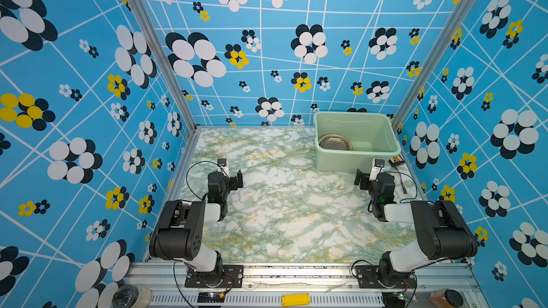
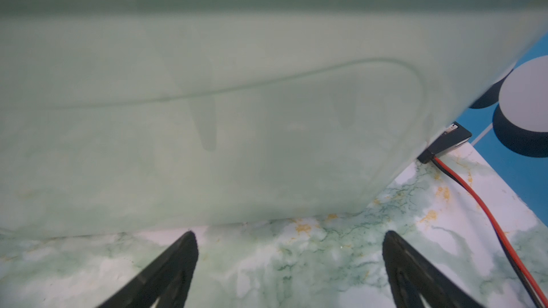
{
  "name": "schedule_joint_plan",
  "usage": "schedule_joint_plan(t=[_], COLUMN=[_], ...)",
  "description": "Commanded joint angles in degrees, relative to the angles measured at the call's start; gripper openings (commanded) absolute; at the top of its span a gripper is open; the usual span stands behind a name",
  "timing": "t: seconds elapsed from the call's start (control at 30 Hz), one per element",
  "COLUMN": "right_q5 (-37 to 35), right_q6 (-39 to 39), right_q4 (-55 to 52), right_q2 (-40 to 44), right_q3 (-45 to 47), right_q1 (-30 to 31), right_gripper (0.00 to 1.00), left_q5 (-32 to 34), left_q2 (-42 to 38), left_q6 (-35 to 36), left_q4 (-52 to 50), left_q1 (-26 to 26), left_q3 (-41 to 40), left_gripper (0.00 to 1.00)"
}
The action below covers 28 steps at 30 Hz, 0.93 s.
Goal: Place the plates into the plastic bin on the countertop
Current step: Reset both arms
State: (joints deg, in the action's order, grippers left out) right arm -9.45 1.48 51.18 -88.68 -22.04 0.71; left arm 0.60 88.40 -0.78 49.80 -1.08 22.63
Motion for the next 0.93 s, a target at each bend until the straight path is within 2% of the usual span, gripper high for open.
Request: schedule_joint_plan(t=[0.0,0.9], right_q5=[0.85,0.95], right_q6=[0.63,0.48], right_q4=[-0.90,-0.94], right_q2=[0.44,0.44], right_q3=[-0.41,-0.47], right_q1=[-0.07,-0.05], right_gripper=[0.99,0.99], left_q5=[-0.64,-0.61], left_q2=[0.02,0.02], left_q6=[0.69,0.69], left_q4=[1.70,1.70], left_q1=[0.02,0.03], left_q3=[-0.48,-0.43], left_gripper=[0.99,0.99])
